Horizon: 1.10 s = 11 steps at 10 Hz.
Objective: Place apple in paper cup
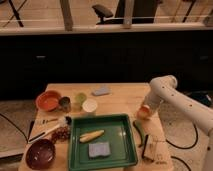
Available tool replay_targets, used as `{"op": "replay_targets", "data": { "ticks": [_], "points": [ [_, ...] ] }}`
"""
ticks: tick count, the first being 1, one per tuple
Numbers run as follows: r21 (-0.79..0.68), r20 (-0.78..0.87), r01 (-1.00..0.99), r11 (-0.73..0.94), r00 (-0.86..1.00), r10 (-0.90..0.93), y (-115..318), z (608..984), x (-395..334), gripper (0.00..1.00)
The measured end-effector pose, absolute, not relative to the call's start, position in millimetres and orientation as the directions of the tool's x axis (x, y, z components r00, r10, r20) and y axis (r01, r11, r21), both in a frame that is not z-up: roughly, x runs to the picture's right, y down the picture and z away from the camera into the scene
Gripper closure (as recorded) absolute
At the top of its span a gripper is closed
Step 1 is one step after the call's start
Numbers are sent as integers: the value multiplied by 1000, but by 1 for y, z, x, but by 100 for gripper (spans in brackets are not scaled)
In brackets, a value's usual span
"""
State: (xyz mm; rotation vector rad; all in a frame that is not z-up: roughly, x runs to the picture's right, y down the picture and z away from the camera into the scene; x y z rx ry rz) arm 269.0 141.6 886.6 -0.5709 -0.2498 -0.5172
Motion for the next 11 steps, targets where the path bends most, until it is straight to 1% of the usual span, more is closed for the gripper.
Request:
{"op": "replay_targets", "data": {
  "ticks": [4, 6, 8, 10, 11],
  "points": [
    [-433, 366, 550, 714, 832, -418, 117, 858, 251, 100],
    [-431, 366, 556, 711, 827, -426, 118, 857, 251, 100],
    [-418, 369, 573, 705, 816, -445, 116, 856, 235, 100],
    [-404, 374, 590, 699, 804, -463, 105, 845, 209, 100],
    [-408, 372, 595, 692, 801, -469, 102, 839, 207, 100]
  ]
}}
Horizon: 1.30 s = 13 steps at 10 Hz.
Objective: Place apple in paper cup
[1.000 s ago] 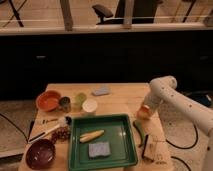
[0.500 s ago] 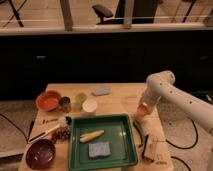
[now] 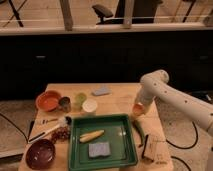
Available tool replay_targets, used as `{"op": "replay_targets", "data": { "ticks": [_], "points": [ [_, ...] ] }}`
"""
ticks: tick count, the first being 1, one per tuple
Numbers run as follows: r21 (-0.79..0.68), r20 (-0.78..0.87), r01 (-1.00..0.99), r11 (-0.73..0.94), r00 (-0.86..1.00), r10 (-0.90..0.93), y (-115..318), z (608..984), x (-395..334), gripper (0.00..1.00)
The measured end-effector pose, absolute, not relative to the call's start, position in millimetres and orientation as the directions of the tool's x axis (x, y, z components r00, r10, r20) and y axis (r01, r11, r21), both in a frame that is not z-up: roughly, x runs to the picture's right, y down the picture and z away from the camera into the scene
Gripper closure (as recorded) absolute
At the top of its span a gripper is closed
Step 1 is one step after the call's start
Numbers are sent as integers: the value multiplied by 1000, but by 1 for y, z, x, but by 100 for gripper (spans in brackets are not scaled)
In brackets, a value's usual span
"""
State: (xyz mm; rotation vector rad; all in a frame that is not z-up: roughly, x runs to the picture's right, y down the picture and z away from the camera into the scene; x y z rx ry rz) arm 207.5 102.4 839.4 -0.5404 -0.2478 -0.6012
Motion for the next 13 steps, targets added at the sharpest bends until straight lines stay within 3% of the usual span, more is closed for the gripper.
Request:
{"op": "replay_targets", "data": {
  "ticks": [13],
  "points": [
    [-361, 389, 681, 638, 731, -560, 74, 821, 125, 100]
  ]
}}
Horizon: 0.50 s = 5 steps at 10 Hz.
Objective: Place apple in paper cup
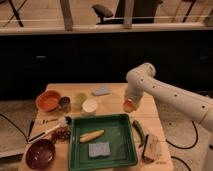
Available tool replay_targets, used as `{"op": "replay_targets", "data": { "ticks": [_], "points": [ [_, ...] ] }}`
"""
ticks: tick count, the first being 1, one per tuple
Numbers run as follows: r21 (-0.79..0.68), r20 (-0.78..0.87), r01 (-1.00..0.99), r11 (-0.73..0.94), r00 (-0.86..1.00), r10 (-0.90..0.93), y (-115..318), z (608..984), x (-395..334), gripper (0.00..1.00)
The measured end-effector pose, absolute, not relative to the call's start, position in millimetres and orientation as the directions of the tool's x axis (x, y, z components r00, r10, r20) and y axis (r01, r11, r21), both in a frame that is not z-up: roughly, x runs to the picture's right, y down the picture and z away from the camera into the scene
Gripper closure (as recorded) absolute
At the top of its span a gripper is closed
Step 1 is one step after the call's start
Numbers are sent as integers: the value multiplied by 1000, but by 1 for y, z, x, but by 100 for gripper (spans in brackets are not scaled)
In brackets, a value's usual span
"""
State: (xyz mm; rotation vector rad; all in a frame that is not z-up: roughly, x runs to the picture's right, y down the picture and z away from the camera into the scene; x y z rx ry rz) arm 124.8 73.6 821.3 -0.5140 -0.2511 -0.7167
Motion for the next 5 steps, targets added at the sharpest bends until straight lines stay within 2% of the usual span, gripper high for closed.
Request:
{"op": "replay_targets", "data": {
  "ticks": [5],
  "points": [
    [-347, 394, 716, 606, 698, -598, 63, 817, 103, 100]
  ]
}}
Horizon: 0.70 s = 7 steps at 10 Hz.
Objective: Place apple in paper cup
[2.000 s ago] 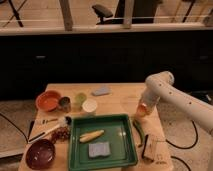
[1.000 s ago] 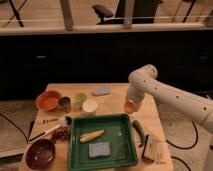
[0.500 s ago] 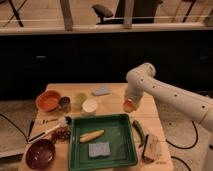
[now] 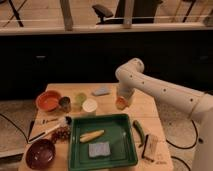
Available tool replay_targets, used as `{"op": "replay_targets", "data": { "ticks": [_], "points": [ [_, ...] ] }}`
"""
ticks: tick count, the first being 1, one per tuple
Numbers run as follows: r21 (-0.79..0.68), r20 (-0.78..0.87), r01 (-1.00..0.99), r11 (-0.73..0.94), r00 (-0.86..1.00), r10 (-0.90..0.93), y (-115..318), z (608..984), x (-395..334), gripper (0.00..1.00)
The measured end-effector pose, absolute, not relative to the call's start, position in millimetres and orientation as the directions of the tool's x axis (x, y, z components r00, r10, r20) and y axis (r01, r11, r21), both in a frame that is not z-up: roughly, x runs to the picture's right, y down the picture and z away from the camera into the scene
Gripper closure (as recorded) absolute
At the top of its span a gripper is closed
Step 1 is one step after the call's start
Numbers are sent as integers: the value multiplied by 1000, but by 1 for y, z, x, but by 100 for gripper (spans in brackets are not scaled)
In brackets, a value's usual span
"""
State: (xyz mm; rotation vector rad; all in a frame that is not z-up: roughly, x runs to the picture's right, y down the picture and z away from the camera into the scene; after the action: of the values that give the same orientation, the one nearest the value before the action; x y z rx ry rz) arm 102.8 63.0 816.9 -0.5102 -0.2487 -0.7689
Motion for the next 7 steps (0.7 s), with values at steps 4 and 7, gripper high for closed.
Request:
{"op": "replay_targets", "data": {
  "ticks": [4, 7],
  "points": [
    [-332, 407, 752, 570, 659, -633, 57, 818, 59, 100],
    [-325, 413, 770, 549, 638, -650, 58, 816, 49, 100]
  ]
}}
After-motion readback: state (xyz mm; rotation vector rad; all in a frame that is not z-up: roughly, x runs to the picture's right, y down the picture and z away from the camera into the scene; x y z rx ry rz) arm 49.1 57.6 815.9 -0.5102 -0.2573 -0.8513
